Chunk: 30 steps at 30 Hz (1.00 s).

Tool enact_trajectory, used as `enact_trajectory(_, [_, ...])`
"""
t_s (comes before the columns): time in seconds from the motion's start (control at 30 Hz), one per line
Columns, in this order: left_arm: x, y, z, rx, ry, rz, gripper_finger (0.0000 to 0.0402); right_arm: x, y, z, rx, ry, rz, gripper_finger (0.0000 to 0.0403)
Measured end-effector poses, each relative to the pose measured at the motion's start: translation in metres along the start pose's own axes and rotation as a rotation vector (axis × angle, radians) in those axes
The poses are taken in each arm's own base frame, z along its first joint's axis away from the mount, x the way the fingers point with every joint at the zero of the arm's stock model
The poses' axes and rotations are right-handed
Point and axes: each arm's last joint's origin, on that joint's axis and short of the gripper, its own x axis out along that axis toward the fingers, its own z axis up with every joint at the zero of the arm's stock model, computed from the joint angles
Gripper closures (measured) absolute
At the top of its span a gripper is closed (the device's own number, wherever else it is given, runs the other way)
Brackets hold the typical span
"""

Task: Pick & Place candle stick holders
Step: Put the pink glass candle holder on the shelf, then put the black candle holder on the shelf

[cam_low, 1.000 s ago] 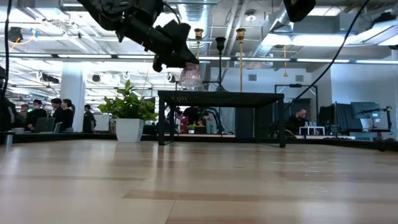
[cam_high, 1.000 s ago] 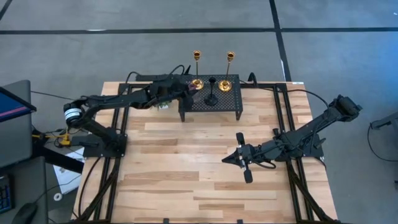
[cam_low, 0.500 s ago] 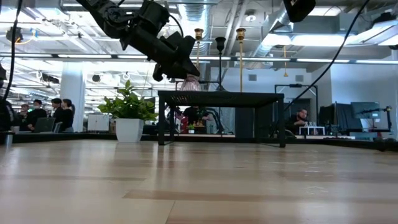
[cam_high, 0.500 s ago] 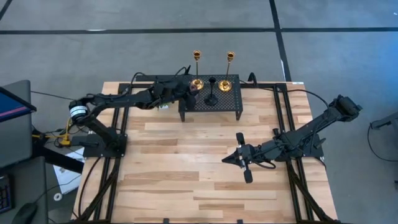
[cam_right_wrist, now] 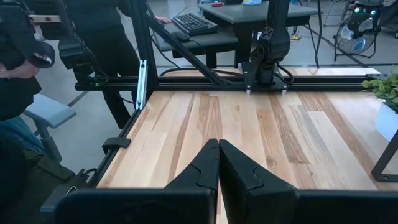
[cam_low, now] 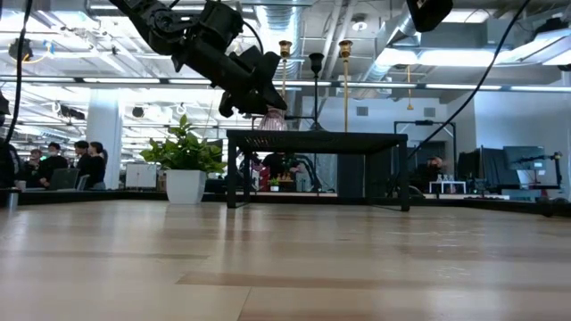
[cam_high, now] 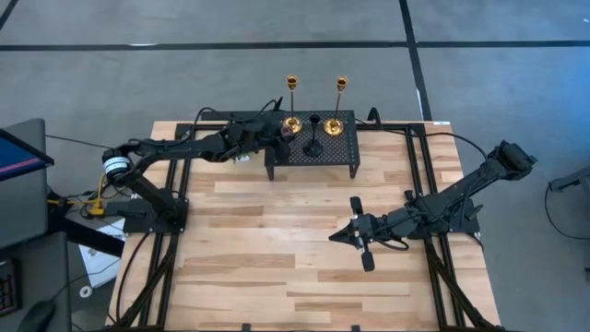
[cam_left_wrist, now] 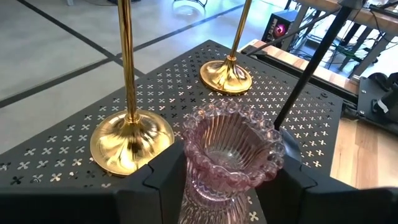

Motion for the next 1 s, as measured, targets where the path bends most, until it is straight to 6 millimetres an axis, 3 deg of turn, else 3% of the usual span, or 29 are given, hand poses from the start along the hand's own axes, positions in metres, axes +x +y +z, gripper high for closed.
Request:
enact_trajectory(0.33, [0.0,0.0,0.0,-0.011,-0.004,-0.001,0.0217,0.0,0.001,0.0,0.0,0.003,0.023,0.0403])
enact_trajectory(0.77, [-0.002,-0.001,0.006,0.036,-0.052,-0.008,0.0125,0.0,0.002,0.0,0.014,0.011,0.064,0.0403])
enact_trajectory(1.0, [-0.024,-0.005,0.025,0.07,-0.134,-0.039,0.011,0.0,0.002,-0.001,0.018,0.014,0.071,0.0403])
